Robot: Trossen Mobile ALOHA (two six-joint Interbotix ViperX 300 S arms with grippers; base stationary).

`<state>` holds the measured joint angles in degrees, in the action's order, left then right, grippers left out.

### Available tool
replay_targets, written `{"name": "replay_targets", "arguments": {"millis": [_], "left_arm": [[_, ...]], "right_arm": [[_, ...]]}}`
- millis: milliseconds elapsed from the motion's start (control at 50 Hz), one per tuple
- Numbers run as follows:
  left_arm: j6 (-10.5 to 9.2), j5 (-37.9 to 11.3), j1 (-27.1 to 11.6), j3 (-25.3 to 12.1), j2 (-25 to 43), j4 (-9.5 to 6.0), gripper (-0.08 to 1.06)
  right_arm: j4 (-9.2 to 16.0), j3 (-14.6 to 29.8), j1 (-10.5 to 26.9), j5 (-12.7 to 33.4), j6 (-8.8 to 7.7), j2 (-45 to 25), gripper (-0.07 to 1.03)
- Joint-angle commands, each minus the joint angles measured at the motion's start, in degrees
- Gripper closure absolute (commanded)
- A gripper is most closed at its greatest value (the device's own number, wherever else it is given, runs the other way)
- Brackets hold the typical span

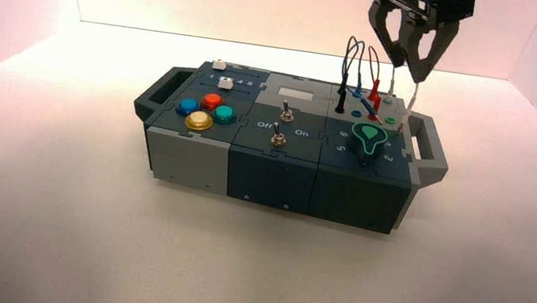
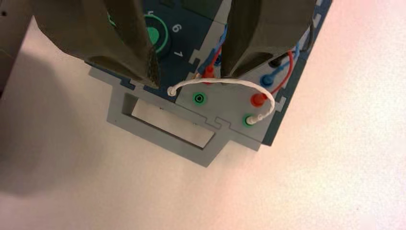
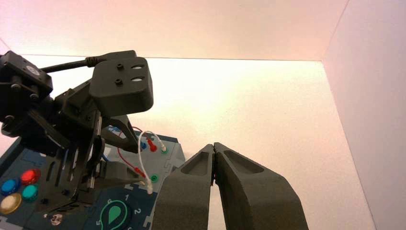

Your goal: Pull the white wire.

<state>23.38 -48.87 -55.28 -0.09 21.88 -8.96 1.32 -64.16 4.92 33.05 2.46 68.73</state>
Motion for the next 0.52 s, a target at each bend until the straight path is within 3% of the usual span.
{"name": "replay_targets", "arguments": {"millis": [20,520], "left_arm": [[-0.79,0.18,-0.18,-0.09,-4.04,-0.18,0.31],[-2.64,-2.99,-0.18,2.55,-7.38,0.09,0.31]], "right_arm": [[0.53,0.97,-0.35,-0.44,0.26,-0.26,0.99],[1.41,0.88,-0.35,-0.53,0.09,-0.35,0.99]]}}
